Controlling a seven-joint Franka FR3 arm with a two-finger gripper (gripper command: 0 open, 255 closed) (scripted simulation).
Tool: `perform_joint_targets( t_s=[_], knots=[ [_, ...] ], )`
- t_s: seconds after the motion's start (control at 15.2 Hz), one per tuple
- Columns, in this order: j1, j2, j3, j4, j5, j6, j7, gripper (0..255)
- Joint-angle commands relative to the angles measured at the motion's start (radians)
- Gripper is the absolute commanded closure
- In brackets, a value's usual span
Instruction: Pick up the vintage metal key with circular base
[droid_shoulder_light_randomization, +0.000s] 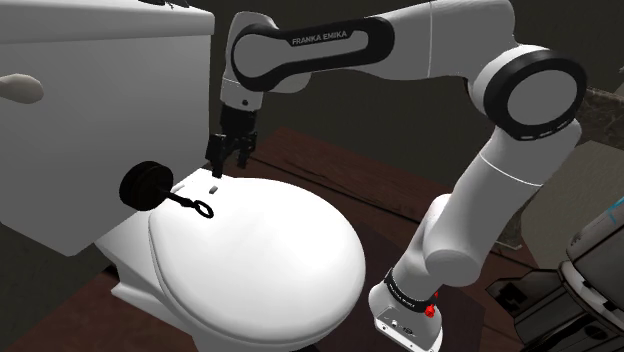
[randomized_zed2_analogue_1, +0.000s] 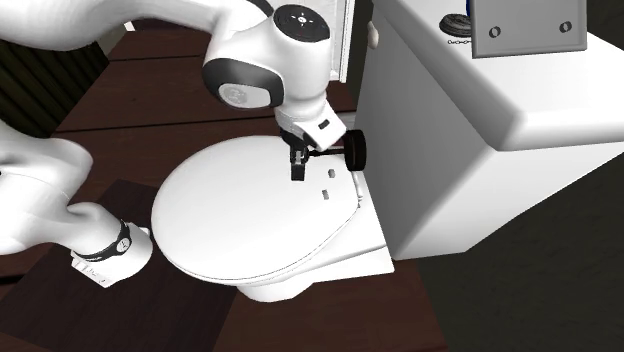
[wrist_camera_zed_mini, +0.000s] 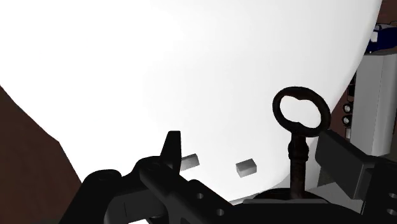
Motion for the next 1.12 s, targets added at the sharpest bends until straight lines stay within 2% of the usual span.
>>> perform_joint_targets(
  t_s=[0.0,0.53,1.06],
  knots=[
    [0.013,0.071,0.013,0.068,0.009,0.008,-0.001,0],
    [0.068,0.312,0.062,0.327,0.021,0.013,0.009,0],
    [0.071,0.344,0.062,0.269,0.026,0.100,-0.015,0]
  ],
)
